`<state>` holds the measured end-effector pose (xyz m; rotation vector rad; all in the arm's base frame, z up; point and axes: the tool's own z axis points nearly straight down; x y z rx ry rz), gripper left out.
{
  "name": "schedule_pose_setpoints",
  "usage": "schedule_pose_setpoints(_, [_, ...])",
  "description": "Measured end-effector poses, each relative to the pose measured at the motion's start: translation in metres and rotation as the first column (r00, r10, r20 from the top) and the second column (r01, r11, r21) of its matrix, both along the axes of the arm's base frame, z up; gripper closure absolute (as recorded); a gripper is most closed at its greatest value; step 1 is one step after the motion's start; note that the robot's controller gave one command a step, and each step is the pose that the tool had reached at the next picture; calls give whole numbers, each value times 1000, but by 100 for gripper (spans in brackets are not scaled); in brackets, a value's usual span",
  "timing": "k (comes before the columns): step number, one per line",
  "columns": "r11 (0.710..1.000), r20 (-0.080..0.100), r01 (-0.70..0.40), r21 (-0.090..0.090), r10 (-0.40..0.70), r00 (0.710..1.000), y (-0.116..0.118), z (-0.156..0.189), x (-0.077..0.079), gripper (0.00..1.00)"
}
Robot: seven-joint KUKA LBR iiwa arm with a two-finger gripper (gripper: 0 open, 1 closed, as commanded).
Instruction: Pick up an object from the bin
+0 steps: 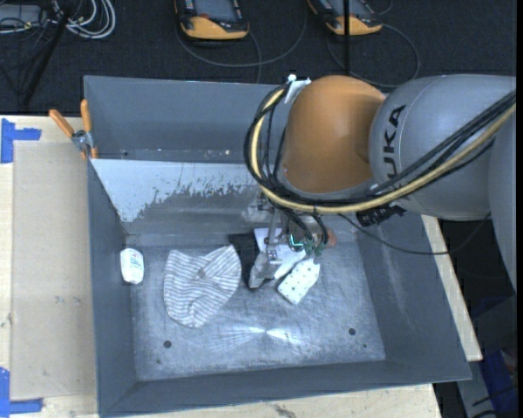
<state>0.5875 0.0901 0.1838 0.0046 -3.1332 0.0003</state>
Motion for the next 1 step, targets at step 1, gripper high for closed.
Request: schedule_pose_setpoints(1, [1000, 7, 2, 1, -2, 1000, 0, 5, 2, 0])
